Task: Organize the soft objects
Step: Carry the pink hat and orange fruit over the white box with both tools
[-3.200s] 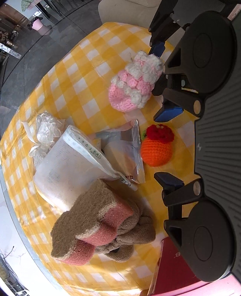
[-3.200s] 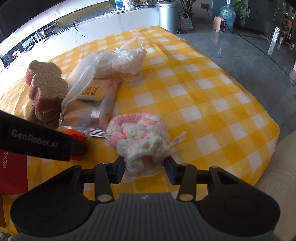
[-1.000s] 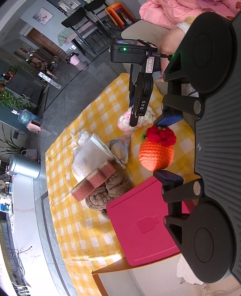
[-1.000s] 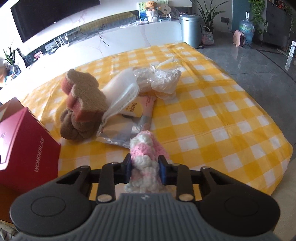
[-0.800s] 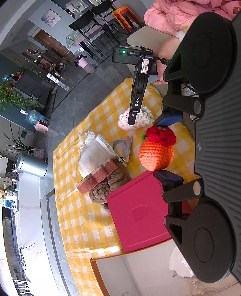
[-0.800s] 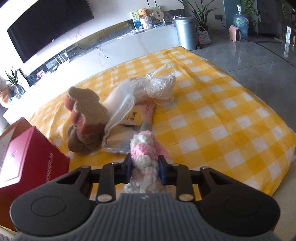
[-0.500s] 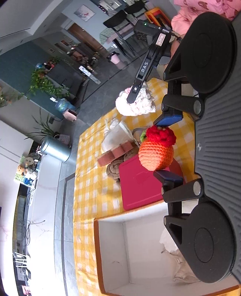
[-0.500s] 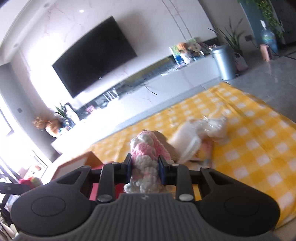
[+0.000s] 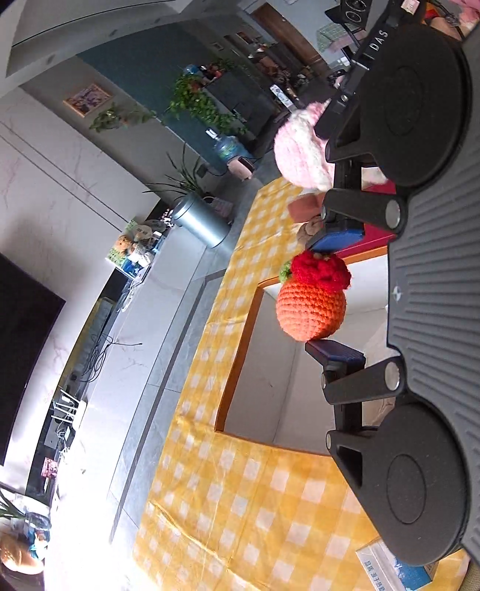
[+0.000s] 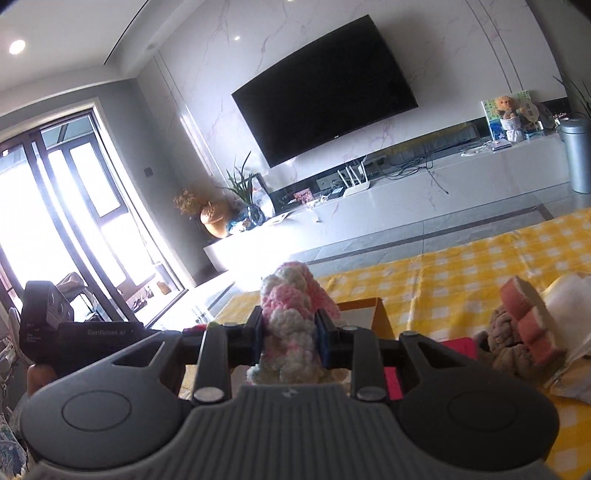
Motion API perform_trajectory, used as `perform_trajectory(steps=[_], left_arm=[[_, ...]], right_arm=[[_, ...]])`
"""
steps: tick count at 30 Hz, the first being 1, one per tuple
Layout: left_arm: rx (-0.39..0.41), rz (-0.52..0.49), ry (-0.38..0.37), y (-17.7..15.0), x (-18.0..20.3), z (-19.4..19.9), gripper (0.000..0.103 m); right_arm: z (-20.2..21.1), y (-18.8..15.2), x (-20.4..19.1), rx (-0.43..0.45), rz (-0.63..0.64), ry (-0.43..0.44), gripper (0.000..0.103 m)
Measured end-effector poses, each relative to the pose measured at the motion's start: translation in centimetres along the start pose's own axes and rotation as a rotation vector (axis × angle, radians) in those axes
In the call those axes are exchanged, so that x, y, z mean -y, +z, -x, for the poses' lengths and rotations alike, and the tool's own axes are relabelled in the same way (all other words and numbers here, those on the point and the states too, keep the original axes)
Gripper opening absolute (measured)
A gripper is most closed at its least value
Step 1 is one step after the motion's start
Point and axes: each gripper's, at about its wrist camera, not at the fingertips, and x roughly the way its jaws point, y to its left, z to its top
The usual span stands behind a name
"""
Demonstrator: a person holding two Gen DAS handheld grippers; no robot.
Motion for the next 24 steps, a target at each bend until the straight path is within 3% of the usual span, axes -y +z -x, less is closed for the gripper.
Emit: perform_trajectory(steps=[6,9,16,20,24], left_arm=[[0.000,0.051,-0.034,0.0,-3.4,0.3,0.058],[0.010,0.079,-0.051,-0.2,-5.2,0.6,0.058],[0.033,0.147,-0.040,-0.7,-8.0,2.1,0.058],[0.065,0.149,0.001,-0.6,-8.7,2.9,0.058],[0.061,0.167,-0.008,-0.4,-9.2,2.9,0.058]], right_arm=[[-9.2,-2.4,-3.9,-0.216,0.086,-0.019,0.028],[-13.4,-3.2,-5.1,-0.304,0.158,-0.085,0.028],[-21.2,-2.6,-5.1,-0.345,0.246,-0.318,0.028],[-24.8,-3.9,-4.5,-0.449,0.186,-0.271,0.028],[-25.9,-5.9,-5.5,-0.518,0.191,-0.247,0.028]])
